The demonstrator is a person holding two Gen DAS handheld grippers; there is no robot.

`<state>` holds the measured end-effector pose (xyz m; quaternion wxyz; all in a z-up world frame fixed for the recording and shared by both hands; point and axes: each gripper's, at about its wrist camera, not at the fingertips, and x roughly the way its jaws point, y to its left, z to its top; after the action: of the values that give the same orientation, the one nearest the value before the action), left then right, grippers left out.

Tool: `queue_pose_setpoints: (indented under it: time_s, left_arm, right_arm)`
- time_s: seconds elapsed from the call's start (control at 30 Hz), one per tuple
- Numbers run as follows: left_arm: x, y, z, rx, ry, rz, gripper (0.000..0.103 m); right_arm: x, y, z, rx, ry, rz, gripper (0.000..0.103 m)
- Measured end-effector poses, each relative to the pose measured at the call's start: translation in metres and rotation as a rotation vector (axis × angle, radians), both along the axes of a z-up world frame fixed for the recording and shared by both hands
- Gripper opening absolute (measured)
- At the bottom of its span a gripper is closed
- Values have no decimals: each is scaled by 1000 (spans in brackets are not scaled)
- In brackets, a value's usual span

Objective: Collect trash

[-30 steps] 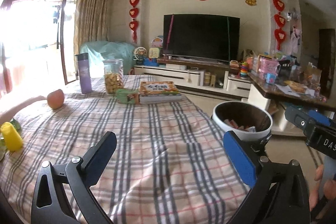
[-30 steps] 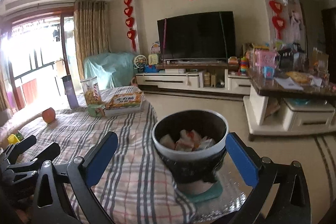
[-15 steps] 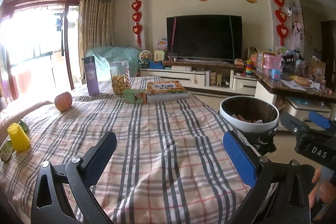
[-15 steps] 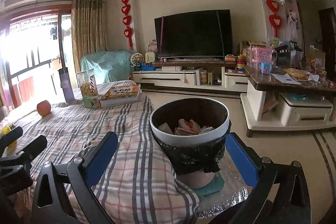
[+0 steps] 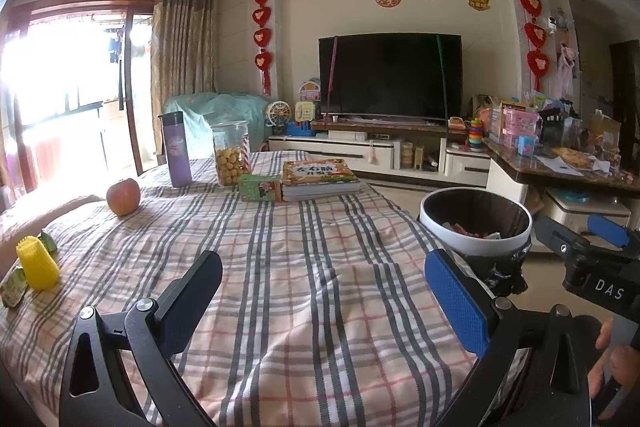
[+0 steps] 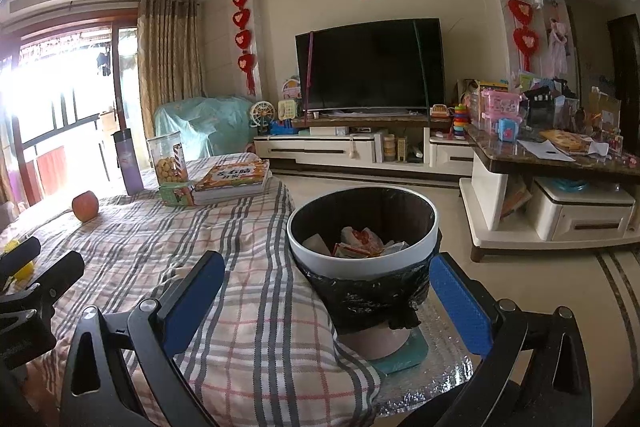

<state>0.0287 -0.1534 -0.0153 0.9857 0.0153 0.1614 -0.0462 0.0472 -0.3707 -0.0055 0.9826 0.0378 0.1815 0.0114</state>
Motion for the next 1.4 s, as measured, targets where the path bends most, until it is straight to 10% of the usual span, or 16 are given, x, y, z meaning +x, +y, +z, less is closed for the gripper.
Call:
queue_pose_setpoints:
  time_s: [1.4]
  left_arm:
    - [2,1,-4,-8,-12,-8,102]
  right_arm:
    - [0,4,8,22,1,23,103]
